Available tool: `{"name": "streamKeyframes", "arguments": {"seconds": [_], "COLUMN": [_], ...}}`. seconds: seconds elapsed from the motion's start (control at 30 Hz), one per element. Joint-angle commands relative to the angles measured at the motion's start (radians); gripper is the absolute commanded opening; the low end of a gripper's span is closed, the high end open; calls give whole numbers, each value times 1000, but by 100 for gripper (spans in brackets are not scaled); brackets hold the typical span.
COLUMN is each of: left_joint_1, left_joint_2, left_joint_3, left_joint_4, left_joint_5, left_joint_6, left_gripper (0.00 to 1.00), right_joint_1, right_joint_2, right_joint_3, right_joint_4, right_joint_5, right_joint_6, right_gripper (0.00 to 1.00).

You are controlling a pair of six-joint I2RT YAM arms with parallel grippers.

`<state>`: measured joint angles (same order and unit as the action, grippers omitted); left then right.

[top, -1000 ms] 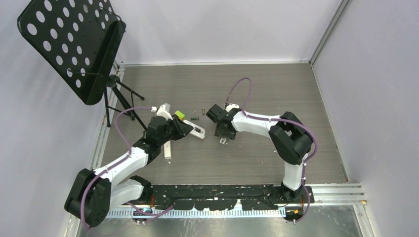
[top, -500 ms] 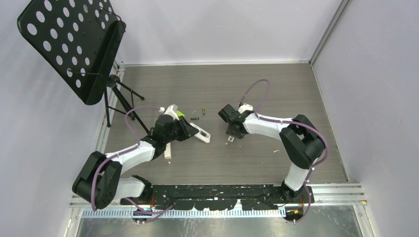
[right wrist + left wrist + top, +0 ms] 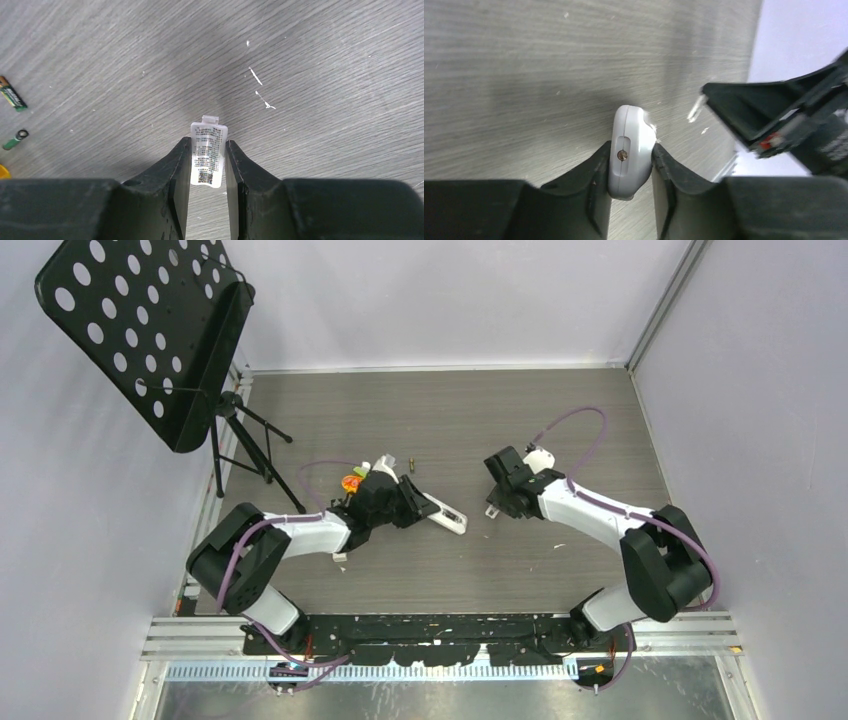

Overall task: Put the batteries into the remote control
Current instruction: Place the remote control at the center of the board, then load the battery cover into the remote control.

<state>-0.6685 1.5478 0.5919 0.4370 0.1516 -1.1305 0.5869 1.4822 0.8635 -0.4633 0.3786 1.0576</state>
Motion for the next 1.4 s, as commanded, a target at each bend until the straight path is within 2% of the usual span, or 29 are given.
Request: {"name": "streamKeyframes", "arguments": {"seconds": [0.0, 0.07, 0.23, 0.47, 0.63, 0.73, 0.87, 1.07, 1.2, 1.37], "left_joint_1": [-52, -64, -75, -77, -75, -75, -75, -75, -75, -75], "left_joint_2": [-21, -41, -76, -136, -221, -284, -337, -218, -145, -84], "left_joint_3": [7, 9, 0, 11, -29, -44, -50, 21, 35, 65], "left_joint_4": [-145, -204, -313, -432, -434, -417, -242, -95, 6, 82], "left_joint_5": [-139, -182, -226, -254, -283, -288, -201, 25, 84, 142], "left_joint_6": [-27, -31, -36, 2, 30, 82, 181, 234, 212, 183], "left_gripper": [40, 51, 66, 77, 84, 86, 85, 79, 75, 76], "right_joint_1": [-20, -23, -27, -34, -41, -45, -45, -42, -33, -24], "right_joint_2": [-58, -61, -61, -64, -61, -60, -69, -103, -112, -102], "right_joint_3": [-18, -20, -18, -10, -13, -11, -32, -93, -90, -96], "right_joint_4": [68, 75, 87, 99, 146, 175, 258, 402, 407, 438], "right_joint_5": [-25, -39, -61, -111, -173, -221, -303, -417, -440, -476], "right_joint_6": [15, 16, 16, 22, 45, 70, 129, 243, 261, 280], "right_gripper": [28, 28, 28, 28, 28, 28, 26, 23, 23, 23]}}
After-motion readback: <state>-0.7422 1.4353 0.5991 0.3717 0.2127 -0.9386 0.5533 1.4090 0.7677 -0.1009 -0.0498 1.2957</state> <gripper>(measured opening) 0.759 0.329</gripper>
